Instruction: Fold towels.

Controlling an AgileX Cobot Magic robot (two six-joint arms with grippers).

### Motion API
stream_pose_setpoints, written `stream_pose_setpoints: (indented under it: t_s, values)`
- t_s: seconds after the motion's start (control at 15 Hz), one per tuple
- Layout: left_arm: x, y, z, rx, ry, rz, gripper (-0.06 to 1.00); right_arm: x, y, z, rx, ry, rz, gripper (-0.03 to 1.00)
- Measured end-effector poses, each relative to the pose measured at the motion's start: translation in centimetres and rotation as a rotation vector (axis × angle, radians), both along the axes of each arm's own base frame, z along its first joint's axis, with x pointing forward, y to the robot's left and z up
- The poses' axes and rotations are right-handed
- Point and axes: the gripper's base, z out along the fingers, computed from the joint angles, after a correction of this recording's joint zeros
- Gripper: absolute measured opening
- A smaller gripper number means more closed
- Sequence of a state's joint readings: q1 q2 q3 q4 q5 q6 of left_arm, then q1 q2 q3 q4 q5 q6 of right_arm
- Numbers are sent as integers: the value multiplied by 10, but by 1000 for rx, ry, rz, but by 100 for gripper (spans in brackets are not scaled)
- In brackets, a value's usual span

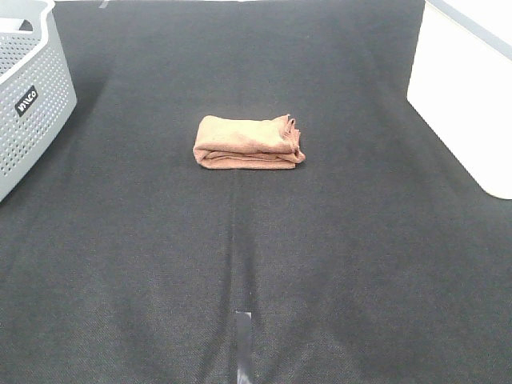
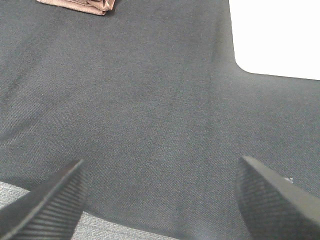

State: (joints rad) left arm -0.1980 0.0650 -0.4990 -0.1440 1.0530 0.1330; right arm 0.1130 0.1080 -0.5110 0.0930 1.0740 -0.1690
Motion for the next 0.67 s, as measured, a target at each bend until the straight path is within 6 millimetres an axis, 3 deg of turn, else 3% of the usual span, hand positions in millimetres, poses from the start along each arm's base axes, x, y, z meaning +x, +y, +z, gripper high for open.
stream_pose_setpoints:
  t_s: [0.4,0.67]
  values:
    - [0,0,0,2,-1,-1,71,0,0,0,0,0,-2,77]
    - [2,0,0,2,0,132,71,1,0,0,4,0,-89,77]
